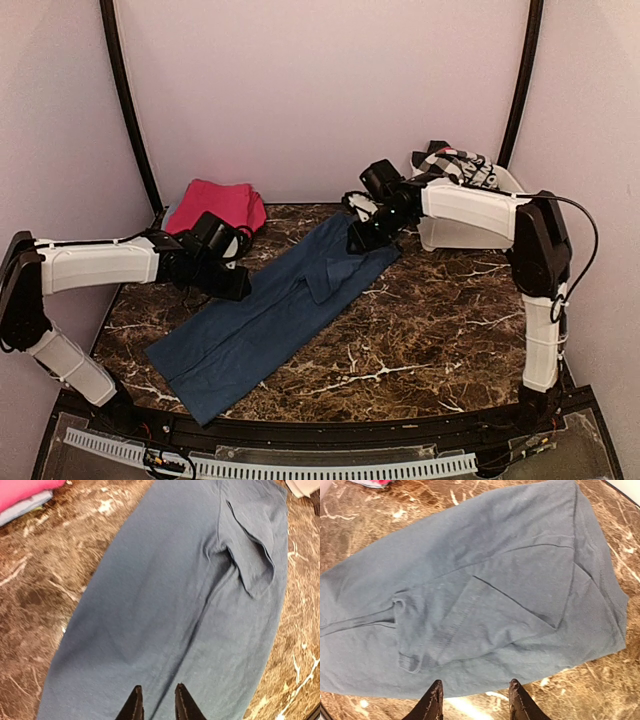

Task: Fold and stack the mixed laundry pile
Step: Rotate the rectangle-folded T-shirt at the center of the board.

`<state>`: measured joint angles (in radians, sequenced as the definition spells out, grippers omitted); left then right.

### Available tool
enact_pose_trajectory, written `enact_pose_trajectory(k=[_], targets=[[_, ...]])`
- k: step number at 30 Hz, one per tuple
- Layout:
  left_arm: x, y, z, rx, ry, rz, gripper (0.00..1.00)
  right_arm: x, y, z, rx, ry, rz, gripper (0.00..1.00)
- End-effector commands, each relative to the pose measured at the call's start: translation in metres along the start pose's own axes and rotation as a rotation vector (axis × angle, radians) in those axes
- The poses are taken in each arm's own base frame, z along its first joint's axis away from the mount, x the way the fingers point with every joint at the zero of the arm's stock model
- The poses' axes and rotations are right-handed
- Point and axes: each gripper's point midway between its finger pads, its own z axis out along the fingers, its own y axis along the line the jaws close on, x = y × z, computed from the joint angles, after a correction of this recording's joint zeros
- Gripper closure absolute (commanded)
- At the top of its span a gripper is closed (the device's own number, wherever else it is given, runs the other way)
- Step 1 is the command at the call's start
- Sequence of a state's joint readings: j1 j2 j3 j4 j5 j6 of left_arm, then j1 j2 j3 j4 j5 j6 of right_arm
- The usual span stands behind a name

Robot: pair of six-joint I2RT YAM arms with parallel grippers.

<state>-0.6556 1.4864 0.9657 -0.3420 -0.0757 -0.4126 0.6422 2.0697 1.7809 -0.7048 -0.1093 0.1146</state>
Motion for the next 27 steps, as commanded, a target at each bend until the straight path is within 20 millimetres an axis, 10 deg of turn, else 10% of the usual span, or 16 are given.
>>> enact_pose_trajectory(k=[1,15,23,27], targets=[[0.034,-0.016,-0.003,0.029,0.099,0.104,0.81,0.018,0.014,0.033,-0.087,0.034,0.05,0.6],[0.108,-0.07,0.033,0.052,0.314,0.302,0.89,0.058,-0.035,0.096,-0.017,0.204,0.12,0.61],[0.13,-0.136,0.068,0.137,0.414,0.398,0.91,0.026,-0.079,0.11,0.114,0.192,0.078,0.62],[0.108,-0.179,0.078,0.217,0.38,0.383,0.91,0.002,-0.106,0.115,0.168,0.151,0.064,0.63]])
